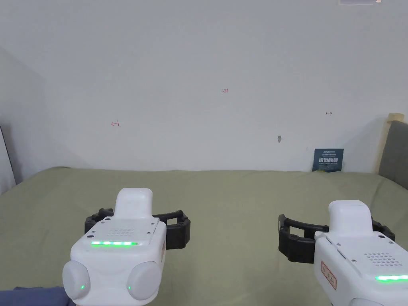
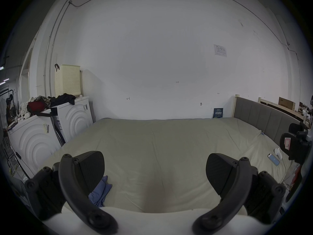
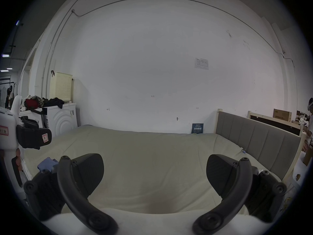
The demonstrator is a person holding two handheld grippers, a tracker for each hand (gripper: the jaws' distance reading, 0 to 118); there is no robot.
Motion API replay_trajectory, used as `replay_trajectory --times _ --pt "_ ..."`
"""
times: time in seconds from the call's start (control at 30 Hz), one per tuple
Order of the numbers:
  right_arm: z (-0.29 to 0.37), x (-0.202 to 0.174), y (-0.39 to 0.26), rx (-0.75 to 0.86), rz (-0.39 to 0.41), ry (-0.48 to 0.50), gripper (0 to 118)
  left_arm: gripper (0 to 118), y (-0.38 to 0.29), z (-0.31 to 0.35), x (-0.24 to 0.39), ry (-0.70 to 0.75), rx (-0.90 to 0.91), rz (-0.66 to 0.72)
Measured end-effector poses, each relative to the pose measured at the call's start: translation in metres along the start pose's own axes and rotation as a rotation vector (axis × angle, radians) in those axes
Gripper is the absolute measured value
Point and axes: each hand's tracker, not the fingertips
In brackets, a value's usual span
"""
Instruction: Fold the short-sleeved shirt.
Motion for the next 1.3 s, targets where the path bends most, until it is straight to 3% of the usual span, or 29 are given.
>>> replay_trajectory --times 1.3 --pt "-0.0030 -0.0038 -0.0004 -0.012 -0.002 0.010 118 118 -0.0015 -0.0004 0.0004 0.020 0.002 -0.004"
